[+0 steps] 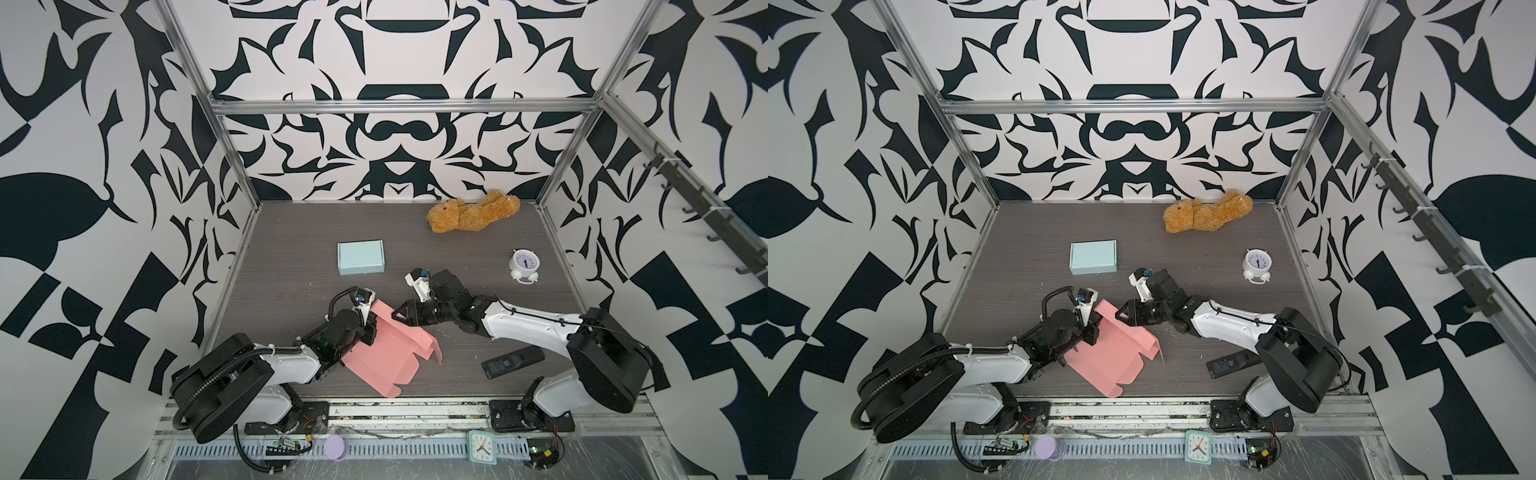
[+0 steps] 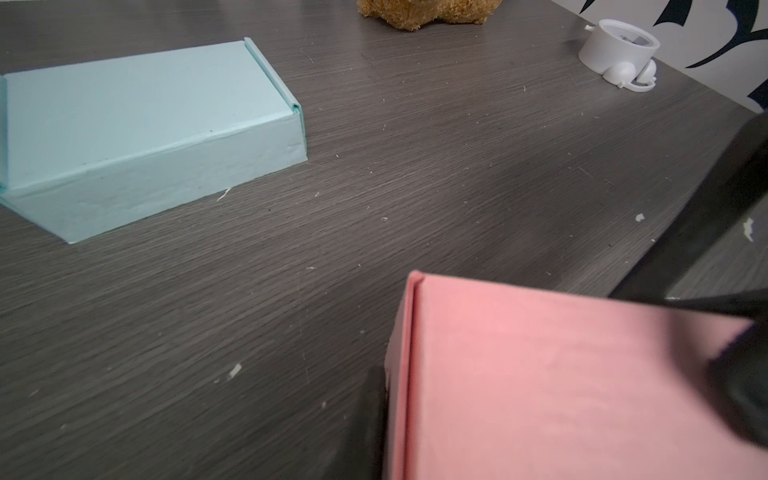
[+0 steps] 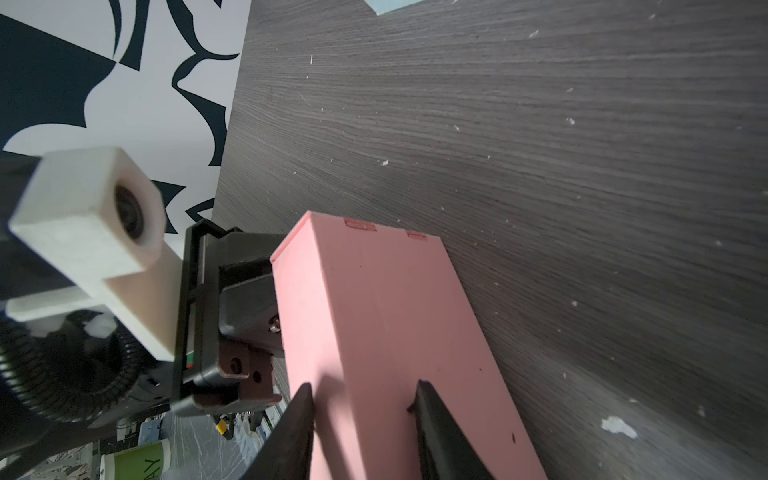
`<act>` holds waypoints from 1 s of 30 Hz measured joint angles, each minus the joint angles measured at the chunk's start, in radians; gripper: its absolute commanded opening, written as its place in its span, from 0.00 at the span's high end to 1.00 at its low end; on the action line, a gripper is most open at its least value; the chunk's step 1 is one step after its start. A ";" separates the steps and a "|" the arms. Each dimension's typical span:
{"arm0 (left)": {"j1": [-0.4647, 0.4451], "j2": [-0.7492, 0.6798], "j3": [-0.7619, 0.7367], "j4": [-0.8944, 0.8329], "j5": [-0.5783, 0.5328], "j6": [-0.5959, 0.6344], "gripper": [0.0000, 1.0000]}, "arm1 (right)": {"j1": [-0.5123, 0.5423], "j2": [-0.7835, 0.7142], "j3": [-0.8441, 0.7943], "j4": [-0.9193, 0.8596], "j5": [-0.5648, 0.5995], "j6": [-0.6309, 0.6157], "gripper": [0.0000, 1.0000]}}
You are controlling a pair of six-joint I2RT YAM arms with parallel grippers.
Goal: Fold the paper box
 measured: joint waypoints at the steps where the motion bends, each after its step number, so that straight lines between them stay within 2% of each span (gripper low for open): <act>1: -0.001 -0.003 0.000 -0.005 0.000 0.000 0.87 | 0.000 -0.005 0.000 -0.005 0.002 -0.004 0.57; 8: -0.006 -0.063 0.000 -0.076 -0.006 -0.017 0.87 | 0.000 -0.097 0.038 -0.174 0.065 -0.095 0.51; 15: -0.006 -0.129 0.029 -0.225 -0.056 -0.090 0.88 | 0.000 -0.235 0.115 -0.339 0.190 -0.230 0.52; 19: -0.006 -0.156 0.068 -0.339 -0.095 -0.152 0.89 | 0.000 -0.294 0.129 -0.407 0.240 -0.294 0.64; 24: -0.006 -0.171 0.120 -0.474 -0.124 -0.227 0.89 | 0.010 -0.340 0.142 -0.481 0.291 -0.359 0.83; 30: -0.006 -0.171 0.192 -0.624 -0.144 -0.314 0.89 | 0.060 -0.404 0.144 -0.533 0.378 -0.415 0.97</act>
